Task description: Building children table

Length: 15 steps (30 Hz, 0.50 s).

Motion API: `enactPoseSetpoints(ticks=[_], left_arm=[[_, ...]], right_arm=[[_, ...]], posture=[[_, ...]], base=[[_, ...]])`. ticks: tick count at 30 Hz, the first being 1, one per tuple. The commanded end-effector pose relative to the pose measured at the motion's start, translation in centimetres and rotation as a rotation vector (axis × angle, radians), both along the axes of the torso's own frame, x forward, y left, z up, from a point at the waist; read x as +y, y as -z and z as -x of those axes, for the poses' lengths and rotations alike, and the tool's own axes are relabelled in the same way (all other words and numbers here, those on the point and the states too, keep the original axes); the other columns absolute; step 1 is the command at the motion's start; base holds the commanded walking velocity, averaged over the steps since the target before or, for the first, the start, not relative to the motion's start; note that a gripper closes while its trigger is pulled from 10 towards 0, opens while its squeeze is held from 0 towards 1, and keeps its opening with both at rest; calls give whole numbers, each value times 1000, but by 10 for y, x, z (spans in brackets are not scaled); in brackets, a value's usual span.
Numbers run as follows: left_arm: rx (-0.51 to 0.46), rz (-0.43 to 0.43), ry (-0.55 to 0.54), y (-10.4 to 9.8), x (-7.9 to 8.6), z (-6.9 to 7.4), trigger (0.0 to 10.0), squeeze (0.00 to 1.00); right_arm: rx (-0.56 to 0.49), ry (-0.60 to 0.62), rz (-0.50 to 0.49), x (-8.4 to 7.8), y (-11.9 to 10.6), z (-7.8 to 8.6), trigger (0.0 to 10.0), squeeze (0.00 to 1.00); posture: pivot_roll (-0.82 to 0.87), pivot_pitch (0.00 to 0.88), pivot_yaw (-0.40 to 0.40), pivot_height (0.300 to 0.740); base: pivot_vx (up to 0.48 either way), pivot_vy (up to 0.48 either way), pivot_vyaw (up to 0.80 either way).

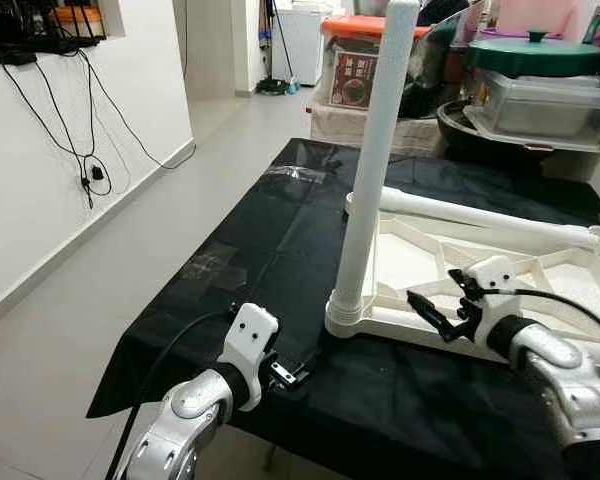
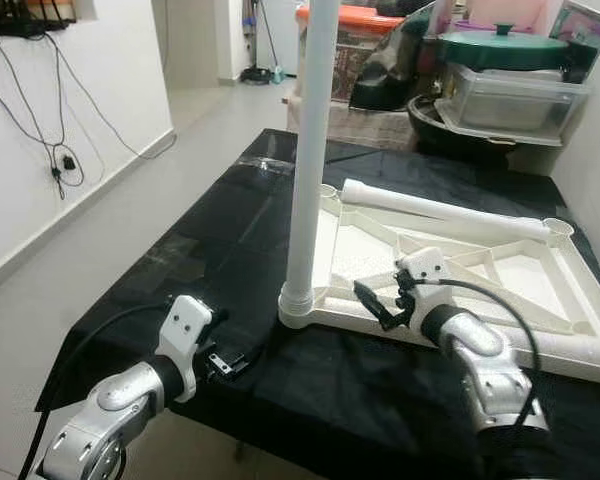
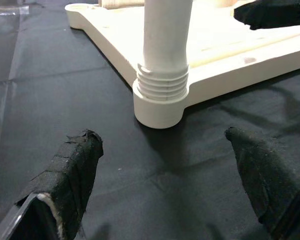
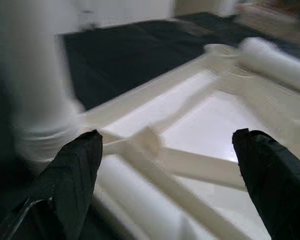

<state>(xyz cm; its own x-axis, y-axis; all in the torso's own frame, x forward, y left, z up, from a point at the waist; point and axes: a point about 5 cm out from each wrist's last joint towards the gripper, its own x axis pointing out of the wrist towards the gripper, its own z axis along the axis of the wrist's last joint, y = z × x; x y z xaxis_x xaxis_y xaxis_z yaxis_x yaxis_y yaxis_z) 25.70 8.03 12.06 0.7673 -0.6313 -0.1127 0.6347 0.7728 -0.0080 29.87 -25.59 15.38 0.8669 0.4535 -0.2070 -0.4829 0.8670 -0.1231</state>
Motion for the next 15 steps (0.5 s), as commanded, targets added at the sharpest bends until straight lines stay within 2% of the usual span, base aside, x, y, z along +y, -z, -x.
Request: enactPoseSetpoints(ticks=[1, 2, 6, 10, 15], left_arm=[[20, -8, 11, 3, 0, 3, 10000, 0], [22, -5, 14, 3, 0, 4, 10000, 0], [22, -2, 17, 2, 1, 5, 10000, 0], [20, 6, 34, 0, 0, 8, 10000, 0], [23, 12, 33, -2, 1, 12, 10000, 0]], right_arm=[[12, -70, -74, -5, -9, 3, 10000, 0], [-10, -96, -112, -5, -17, 0, 10000, 0], [-34, -112, -137, -3, -25, -3, 10000, 0], [-86, -180, -204, 9, -43, -22, 10000, 0], [-97, -259, -234, 21, -49, -28, 10000, 0]], posture=[[101, 12, -56, 740], [101, 16, -54, 740], [102, 19, -53, 740], [114, 28, -58, 740], [123, 37, -65, 740]], base=[[0, 0, 0], [0, 0, 0], [0, 0, 0], [0, 0, 0], [0, 0, 0]])
